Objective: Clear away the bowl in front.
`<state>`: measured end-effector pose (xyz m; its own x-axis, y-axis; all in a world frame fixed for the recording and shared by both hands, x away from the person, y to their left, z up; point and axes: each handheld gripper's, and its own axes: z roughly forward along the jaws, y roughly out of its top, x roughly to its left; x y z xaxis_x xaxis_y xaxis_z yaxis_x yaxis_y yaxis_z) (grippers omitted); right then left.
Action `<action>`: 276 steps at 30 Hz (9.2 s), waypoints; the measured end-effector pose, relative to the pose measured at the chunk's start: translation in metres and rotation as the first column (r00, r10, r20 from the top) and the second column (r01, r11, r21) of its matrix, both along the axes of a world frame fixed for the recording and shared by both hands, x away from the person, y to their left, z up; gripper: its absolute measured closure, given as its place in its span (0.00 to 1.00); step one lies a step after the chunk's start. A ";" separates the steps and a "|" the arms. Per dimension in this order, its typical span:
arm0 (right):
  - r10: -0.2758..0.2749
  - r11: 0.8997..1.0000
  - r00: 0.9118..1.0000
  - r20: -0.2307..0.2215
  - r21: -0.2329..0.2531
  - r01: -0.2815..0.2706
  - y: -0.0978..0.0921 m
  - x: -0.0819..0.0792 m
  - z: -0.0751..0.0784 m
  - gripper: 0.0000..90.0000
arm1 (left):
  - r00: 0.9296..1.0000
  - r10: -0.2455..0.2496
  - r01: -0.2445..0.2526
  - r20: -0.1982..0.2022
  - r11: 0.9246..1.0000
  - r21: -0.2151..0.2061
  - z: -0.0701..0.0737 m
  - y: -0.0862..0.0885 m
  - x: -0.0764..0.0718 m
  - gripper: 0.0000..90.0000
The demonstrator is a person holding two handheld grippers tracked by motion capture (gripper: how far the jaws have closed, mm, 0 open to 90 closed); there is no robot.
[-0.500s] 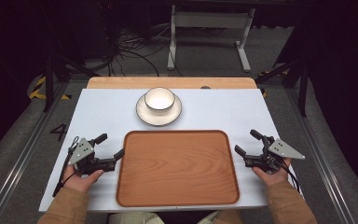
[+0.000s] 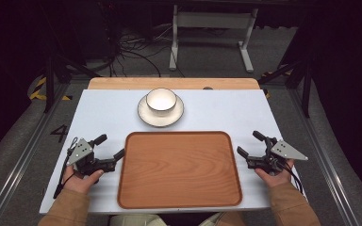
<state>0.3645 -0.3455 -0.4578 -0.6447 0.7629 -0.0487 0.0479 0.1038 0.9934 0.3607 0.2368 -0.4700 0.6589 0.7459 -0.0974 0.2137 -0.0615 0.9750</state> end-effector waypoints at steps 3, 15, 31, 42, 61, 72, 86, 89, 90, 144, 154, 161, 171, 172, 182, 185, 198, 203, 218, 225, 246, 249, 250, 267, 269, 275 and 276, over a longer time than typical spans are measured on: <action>0.003 1.000 1.000 -0.002 0.001 -0.003 0.000 0.000 0.000 0.10 | 1.000 0.002 -0.001 -0.024 1.000 0.005 0.001 0.000 0.000 0.09; 0.007 1.000 1.000 -0.007 -0.003 -0.007 0.000 0.001 0.000 0.11 | 0.999 -0.005 0.003 -0.037 0.999 -0.042 0.022 0.001 0.008 0.13; 0.008 1.000 1.000 -0.016 -0.001 -0.008 0.000 0.002 0.000 0.11 | 0.998 -0.057 0.056 -0.021 0.998 -0.027 0.057 -0.014 0.022 0.14; 0.010 1.000 1.000 -0.022 0.000 -0.010 0.000 0.002 0.001 0.11 | 0.997 -0.076 0.076 -0.023 0.997 -0.033 0.072 -0.022 0.040 0.14; 0.008 1.000 1.000 -0.030 0.000 -0.008 0.000 0.003 0.001 0.11 | 0.994 -0.106 0.105 -0.033 0.994 -0.033 0.088 -0.042 0.081 0.13; 0.013 1.000 0.999 -0.032 -0.008 -0.013 0.000 0.003 0.001 0.11 | 0.996 -0.076 0.076 -0.042 0.997 -0.003 0.093 -0.052 0.107 0.13; 0.013 1.000 0.999 -0.031 -0.007 -0.013 0.000 0.003 0.001 0.11 | 0.997 -0.036 0.035 -0.065 0.999 -0.006 0.101 -0.063 0.135 0.13; 0.013 1.000 0.999 -0.030 -0.008 -0.013 0.000 0.003 0.001 0.11 | 0.998 -0.027 0.027 -0.065 1.000 -0.003 0.101 -0.064 0.141 0.13; 0.013 1.000 0.999 -0.030 -0.008 -0.013 0.000 0.003 0.001 0.11 | 0.998 -0.024 0.024 -0.065 1.000 -0.002 0.101 -0.065 0.143 0.13; 0.011 1.000 1.000 -0.027 0.000 -0.011 0.000 0.002 0.001 0.12 | 0.903 0.163 -0.107 -0.398 0.981 0.160 0.052 -0.104 0.216 0.36; 0.015 1.000 1.000 -0.023 -0.001 -0.015 0.000 0.002 0.001 0.12 | 0.878 0.164 -0.095 -0.449 0.980 0.173 0.044 -0.111 0.219 0.47; 0.017 1.000 1.000 -0.021 -0.002 -0.017 0.000 0.002 0.001 0.13 | 0.870 0.157 -0.093 -0.468 0.983 0.159 0.041 -0.115 0.221 0.57; 0.018 1.000 1.000 -0.020 -0.002 -0.018 0.000 0.002 0.000 0.13 | 0.839 0.184 -0.117 -0.512 0.980 0.161 0.038 -0.119 0.222 0.70; 0.018 1.000 1.000 -0.020 -0.002 -0.018 0.000 0.002 0.000 0.13 | 0.837 0.188 -0.122 -0.514 0.980 0.158 0.039 -0.119 0.222 0.72; 0.021 1.000 1.000 -0.015 -0.004 -0.021 0.000 0.002 0.000 0.14 | 0.837 0.218 -0.154 -0.501 0.974 0.167 0.038 -0.122 0.222 0.79; 0.022 1.000 1.000 -0.015 -0.004 -0.022 0.000 0.002 0.000 0.14 | 0.834 0.226 -0.161 -0.503 0.972 0.171 0.039 -0.123 0.222 0.81; 0.023 1.000 1.000 -0.015 0.000 -0.023 -0.001 0.002 0.000 0.14 | 0.831 0.266 -0.171 -0.489 0.958 0.230 0.042 -0.129 0.225 0.89; 0.024 1.000 1.000 -0.015 0.002 -0.024 -0.001 0.002 0.000 0.14 | 0.835 0.279 -0.174 -0.474 0.952 0.253 0.042 -0.131 0.224 0.89; 0.022 1.000 1.000 -0.017 0.004 -0.022 -0.001 0.002 0.000 0.14 | 0.828 0.282 -0.182 -0.484 0.953 0.243 0.050 -0.126 0.221 0.91; 0.022 1.000 1.000 -0.017 0.003 -0.022 -0.001 0.002 0.000 0.14 | 0.828 0.267 -0.163 -0.493 0.956 0.244 0.058 -0.124 0.217 0.91; 0.024 1.000 1.000 -0.017 0.000 -0.024 -0.001 0.002 0.000 0.14 | 0.857 0.227 -0.123 -0.462 0.962 0.244 0.096 -0.116 0.197 0.91; 0.023 1.000 1.000 -0.018 -0.001 -0.023 -0.001 0.002 0.000 0.14 | 0.862 0.217 -0.116 -0.458 0.964 0.239 0.102 -0.114 0.192 0.91; 0.023 1.000 1.000 -0.018 -0.001 -0.023 -0.001 0.002 0.000 0.14 | 0.864 0.213 -0.110 -0.457 0.964 0.240 0.104 -0.112 0.191 0.91; 0.024 1.000 1.000 -0.018 -0.004 -0.024 0.000 0.002 0.000 0.14 | 0.895 0.064 0.045 -0.442 0.972 0.233 0.122 -0.112 0.155 0.91; 0.022 1.000 1.000 -0.019 -0.003 -0.022 0.000 0.002 0.001 0.14 | 0.900 0.044 0.064 -0.434 0.971 0.232 0.124 -0.113 0.150 0.91; 0.022 1.000 1.000 -0.019 -0.003 -0.022 0.000 0.002 0.001 0.14 | 0.901 0.000 0.112 -0.433 0.966 0.233 0.129 -0.118 0.135 0.91; 0.022 1.000 1.000 -0.019 -0.004 -0.022 0.000 0.002 0.001 0.14 | 0.901 -0.007 0.121 -0.434 0.964 0.237 0.129 -0.118 0.133 0.91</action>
<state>0.3667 -0.3456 -0.4573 -0.6623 0.7482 -0.0393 0.0643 0.1089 0.9920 0.4937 0.1190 -0.3410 0.6435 0.7406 -0.1936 0.5911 -0.3200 0.7404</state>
